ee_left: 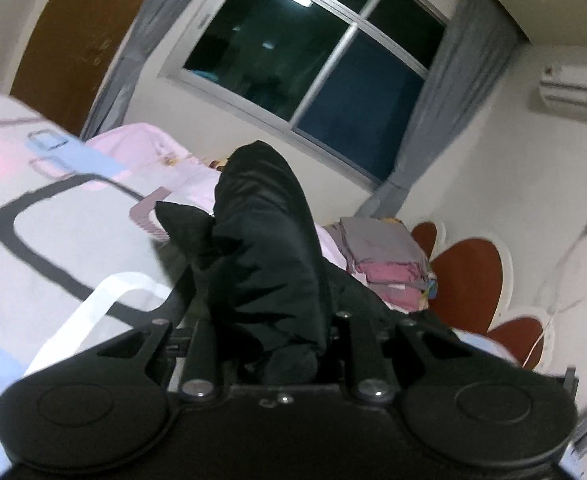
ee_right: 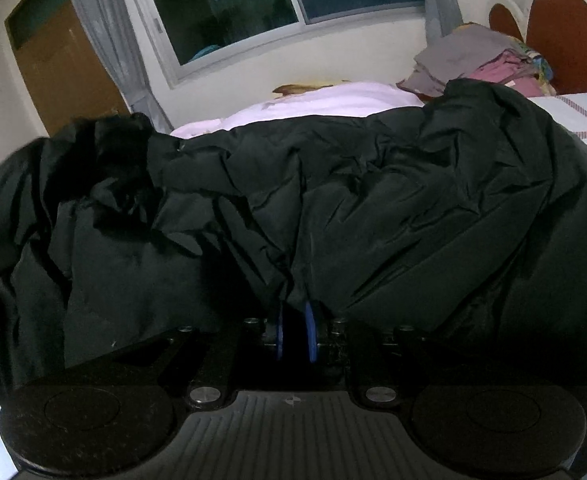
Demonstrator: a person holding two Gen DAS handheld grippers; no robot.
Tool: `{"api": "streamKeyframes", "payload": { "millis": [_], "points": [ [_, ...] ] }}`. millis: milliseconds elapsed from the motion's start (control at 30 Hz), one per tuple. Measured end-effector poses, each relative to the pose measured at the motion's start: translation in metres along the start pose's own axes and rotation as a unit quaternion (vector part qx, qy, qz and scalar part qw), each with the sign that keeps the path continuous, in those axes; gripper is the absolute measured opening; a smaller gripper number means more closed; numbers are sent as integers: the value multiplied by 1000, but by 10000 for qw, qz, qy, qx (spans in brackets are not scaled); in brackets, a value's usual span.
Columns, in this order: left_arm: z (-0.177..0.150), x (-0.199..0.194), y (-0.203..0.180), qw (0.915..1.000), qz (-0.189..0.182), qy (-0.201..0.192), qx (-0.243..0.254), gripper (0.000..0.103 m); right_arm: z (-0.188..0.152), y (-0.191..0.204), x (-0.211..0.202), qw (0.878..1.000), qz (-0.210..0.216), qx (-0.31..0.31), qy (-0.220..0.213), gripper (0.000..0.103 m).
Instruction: Fold large clothes
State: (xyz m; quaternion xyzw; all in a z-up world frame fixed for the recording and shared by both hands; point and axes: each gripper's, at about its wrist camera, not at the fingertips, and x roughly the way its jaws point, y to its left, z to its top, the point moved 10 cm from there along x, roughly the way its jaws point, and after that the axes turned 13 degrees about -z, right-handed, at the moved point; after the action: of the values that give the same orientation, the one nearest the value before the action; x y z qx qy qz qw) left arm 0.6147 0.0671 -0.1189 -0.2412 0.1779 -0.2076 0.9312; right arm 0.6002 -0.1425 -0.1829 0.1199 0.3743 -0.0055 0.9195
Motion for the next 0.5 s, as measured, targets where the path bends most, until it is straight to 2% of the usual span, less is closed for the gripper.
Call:
{"api": "streamKeyframes", "payload": {
  "millis": [100, 167, 233, 400, 500],
  "points": [
    [0, -5, 3, 9999, 32, 71, 65, 22, 8, -8, -20, 9995, 36, 290, -96, 13],
    [0, -3, 1, 9999, 36, 118, 108, 22, -2, -6, -15, 9994, 139, 297, 139, 13],
    [1, 5, -3, 9998, 25, 124, 157, 22, -6, -5, -10, 9994, 151, 269, 142, 12],
    [1, 19, -40, 9966, -17, 269, 775, 22, 1, -6, -1, 9990, 252, 177, 309, 12],
    [-2, 30, -66, 9935, -102, 376, 1072, 22, 0, -13, 3, 9967, 490, 427, 481, 12]
  ]
}}
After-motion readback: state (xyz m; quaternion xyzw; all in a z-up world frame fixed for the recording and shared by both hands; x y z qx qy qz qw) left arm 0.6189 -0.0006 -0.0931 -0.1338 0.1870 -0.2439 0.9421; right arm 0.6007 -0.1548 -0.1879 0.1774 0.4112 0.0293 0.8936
